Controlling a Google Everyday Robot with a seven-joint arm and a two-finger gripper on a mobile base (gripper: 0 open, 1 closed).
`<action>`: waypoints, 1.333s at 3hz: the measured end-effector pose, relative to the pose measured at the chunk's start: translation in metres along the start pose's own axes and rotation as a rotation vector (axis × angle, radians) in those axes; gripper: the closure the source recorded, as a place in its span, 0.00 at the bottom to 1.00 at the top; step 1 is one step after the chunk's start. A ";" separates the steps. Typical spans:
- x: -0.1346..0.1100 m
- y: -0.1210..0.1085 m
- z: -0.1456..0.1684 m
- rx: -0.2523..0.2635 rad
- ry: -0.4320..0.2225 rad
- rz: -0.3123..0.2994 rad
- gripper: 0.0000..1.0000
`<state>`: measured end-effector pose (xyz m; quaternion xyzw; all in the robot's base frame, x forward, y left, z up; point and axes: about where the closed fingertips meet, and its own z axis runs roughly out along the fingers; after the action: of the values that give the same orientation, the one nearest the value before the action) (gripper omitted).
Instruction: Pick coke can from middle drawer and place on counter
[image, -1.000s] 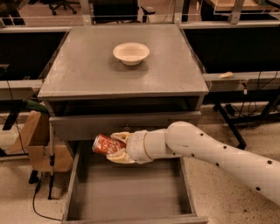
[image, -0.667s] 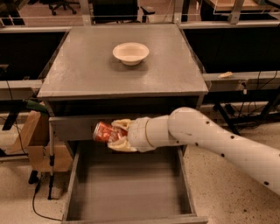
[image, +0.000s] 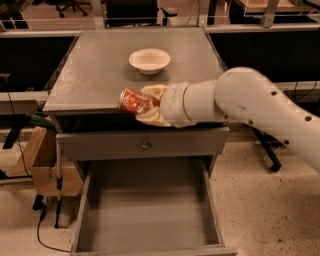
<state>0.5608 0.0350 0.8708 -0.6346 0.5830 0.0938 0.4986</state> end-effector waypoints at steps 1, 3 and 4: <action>-0.002 -0.061 -0.018 0.074 0.055 -0.012 1.00; 0.022 -0.141 -0.010 0.119 0.136 -0.005 0.82; 0.036 -0.151 0.006 0.078 0.153 -0.004 0.58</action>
Offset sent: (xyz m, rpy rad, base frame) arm 0.1446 -0.0641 0.0856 -0.0672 -0.0902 -0.1979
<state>0.7003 -0.0103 0.9219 -0.6211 0.6213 0.0214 0.4772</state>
